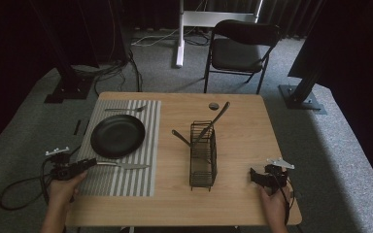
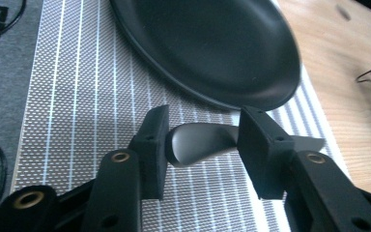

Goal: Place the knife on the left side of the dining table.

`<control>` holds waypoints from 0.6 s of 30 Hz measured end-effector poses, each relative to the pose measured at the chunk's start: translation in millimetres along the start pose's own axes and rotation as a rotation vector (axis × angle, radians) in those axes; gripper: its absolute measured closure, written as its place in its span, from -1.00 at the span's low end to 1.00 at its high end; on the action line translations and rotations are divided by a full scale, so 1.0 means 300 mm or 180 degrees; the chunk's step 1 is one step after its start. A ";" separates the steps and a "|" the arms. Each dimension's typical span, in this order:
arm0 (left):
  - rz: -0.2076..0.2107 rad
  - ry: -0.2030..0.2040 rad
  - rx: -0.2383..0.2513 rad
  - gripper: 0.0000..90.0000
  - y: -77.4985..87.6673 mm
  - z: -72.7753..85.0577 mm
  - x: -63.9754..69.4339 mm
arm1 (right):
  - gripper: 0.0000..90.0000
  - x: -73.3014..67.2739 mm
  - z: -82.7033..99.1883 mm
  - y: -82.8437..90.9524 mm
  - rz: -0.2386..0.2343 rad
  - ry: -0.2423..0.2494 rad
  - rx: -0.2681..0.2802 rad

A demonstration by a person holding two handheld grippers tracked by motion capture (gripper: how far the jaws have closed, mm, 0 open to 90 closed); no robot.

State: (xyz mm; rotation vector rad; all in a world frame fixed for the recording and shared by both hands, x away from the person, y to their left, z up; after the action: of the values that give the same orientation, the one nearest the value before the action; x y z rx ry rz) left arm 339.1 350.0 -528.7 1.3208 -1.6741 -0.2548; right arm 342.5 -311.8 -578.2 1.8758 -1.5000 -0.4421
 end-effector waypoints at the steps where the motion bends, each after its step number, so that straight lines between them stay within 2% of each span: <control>1: 0.0000 0.0000 0.0000 0.20 0.000 0.000 0.000 | -0.75 0.000 0.000 0.000 0.0000 0.0000 0.0000; 5: -0.0131 -0.0070 -0.0065 0.12 -0.029 0.009 -0.015 | -0.75 0.000 0.000 0.000 0.0000 0.0000 -0.0001; 7: -0.0144 -0.0031 -0.0080 0.11 -0.040 0.012 -0.024 | -0.75 0.000 0.000 0.000 0.0000 0.0000 0.0000; 11: -0.0232 -0.0073 -0.0083 0.06 -0.059 0.019 -0.037 | -0.75 0.000 0.000 0.000 0.0000 0.0000 -0.0001; 13: -0.0232 -0.0073 -0.0083 0.05 -0.059 0.019 -0.037 | -0.75 0.000 0.000 0.000 0.0000 0.0000 0.0000; 14: -0.0391 -0.0205 -0.0038 0.05 -0.074 0.027 -0.040 | -0.75 0.000 0.000 0.000 0.0000 0.0000 0.0000; 16: -0.0567 -0.0354 -0.0015 0.04 -0.086 0.035 -0.041 | -0.75 0.000 0.000 0.000 0.0000 0.0001 0.0000; 17: -0.0576 -0.0411 0.0002 0.04 -0.088 0.038 -0.041 | -0.75 0.000 0.000 0.000 0.0000 0.0001 0.0000; 18: -0.0574 -0.0407 0.0023 0.03 -0.089 0.039 -0.041 | -0.75 0.000 0.000 0.000 0.0000 0.0001 -0.0001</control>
State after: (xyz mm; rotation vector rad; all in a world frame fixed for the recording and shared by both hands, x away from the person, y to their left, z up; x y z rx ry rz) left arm 346.7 345.6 -559.1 1.4898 -1.6632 -0.4481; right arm 342.5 -311.8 -578.2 1.8757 -1.4996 -0.4419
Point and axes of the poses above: each handheld gripper's, and its own axes: y roughly backward along the jaws, z roughly out of its underside, x roughly to its right, the point moved 4 cm from there along -y, roughly forward along the jaws, and after that the axes turned 13 degrees about y, right-handed, at the moved point
